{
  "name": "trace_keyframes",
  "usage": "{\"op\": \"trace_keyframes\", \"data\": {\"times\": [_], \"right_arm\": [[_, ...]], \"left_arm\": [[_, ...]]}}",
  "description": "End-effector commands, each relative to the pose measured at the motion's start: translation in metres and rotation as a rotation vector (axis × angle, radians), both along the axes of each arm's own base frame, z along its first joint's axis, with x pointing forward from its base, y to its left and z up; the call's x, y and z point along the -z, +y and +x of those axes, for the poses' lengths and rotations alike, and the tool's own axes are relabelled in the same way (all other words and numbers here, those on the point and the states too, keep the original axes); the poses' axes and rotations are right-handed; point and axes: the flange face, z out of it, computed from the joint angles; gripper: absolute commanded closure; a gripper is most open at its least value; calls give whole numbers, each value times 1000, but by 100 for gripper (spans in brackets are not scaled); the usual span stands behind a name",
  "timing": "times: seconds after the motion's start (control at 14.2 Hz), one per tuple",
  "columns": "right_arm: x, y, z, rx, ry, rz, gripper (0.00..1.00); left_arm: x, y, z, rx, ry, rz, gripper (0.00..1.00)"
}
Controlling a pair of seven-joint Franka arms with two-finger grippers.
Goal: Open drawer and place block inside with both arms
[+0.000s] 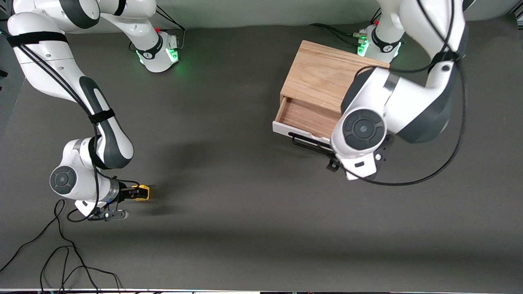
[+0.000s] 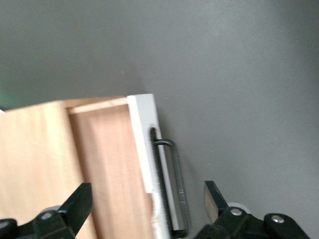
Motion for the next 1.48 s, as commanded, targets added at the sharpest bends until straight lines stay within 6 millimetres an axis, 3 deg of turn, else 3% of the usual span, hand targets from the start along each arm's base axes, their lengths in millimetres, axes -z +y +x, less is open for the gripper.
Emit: {"op": "trace_keyframes", "data": {"times": [0.0, 0.14, 0.21, 0.35, 0.49, 0.7, 0.84, 0.91, 1.06, 1.13, 1.2, 1.41], "right_arm": [[21, 0, -11, -11, 7, -8, 0], [25, -1, -14, -11, 17, -7, 0], [26, -2, -14, -9, 17, -6, 10], [29, -2, -14, -11, 17, -6, 71], [25, 1, -12, -13, 11, -6, 98], [5, 5, -1, 4, -17, -5, 100], [-31, 17, 14, 20, 11, -1, 100], [-50, 32, 19, 35, 37, 4, 100], [-101, 75, 28, 108, 84, 50, 100], [-127, 100, 28, 157, 108, 91, 100], [-157, 130, 26, 201, 120, 139, 100], [-222, 227, 8, 293, 125, 208, 100]], "left_arm": [[-60, 42, -14, 162, 31, -19, 1], [-95, 75, -20, 289, 41, -57, 1], [-111, 87, -24, 370, 35, -81, 1], [-139, 109, -33, 539, 22, -126, 1], [-155, 133, -40, 674, 26, -152, 1], [-168, 175, -44, 847, 34, -189, 1], [-171, 198, -37, 926, 0, -199, 1], [-166, 203, -37, 961, 7, -206, 1], [-157, 215, -37, 1050, -15, -226, 1], [-156, 230, -38, 1075, -40, -243, 1], [-154, 242, -35, 1068, -69, -269, 1], [-157, 268, -23, 1012, -168, -279, 1]]}}
